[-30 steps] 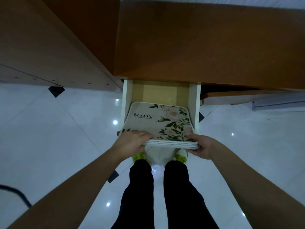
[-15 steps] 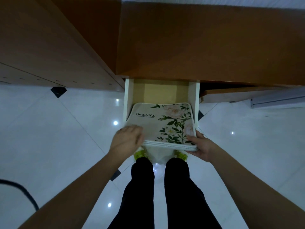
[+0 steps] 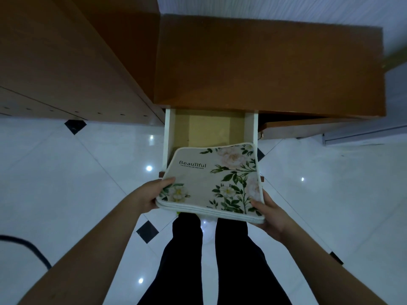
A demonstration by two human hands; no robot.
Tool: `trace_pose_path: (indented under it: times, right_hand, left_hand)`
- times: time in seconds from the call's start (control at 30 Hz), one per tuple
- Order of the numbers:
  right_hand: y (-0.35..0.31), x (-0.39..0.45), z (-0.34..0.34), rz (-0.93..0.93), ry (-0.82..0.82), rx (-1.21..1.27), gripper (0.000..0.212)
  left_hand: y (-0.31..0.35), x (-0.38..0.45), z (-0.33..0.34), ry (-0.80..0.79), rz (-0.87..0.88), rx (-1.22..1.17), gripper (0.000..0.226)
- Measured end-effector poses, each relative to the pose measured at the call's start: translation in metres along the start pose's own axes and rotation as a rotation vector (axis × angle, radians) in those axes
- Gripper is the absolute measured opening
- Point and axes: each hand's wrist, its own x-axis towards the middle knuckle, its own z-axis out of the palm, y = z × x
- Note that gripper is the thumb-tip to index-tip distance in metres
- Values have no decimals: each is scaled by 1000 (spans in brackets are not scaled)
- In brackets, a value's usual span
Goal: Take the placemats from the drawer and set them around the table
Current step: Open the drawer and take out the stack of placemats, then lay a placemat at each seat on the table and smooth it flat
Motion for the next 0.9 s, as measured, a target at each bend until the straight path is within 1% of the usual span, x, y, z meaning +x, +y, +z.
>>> trace_pose_path:
  times: [0.1, 0.2, 0.37, 0.47, 0.57, 0.7, 0.8, 0.9]
  right_hand:
    - [0, -18, -1, -14, 1, -40, 48]
    - [-5, -42, 1, -50, 0, -65, 50]
    - [-26, -93, 12, -138, -41, -128, 53]
    - [-43, -123, 21, -216, -49, -154, 57]
    - [-58, -153, 37, -290, -32, -209, 53]
    - [-72, -191, 61, -373, -37, -213, 48]
    - [-75, -212, 74, -428, -72, -213, 49]
    - [-73, -226, 82, -469, -78, -228, 50]
  left_hand:
    - [-5, -17, 0, -55, 32, 39, 43]
    - [-6, -41, 3, -66, 93, 7, 45]
    - [-2, -102, 18, -18, 221, -41, 47]
    - [3, -143, 26, -3, 301, -18, 47]
    - [13, -184, 31, 8, 371, -24, 45]
    - [25, -223, 34, 2, 482, -70, 44]
    - [32, -246, 34, 25, 549, -96, 44]
    - [31, -266, 34, 43, 586, -94, 51]
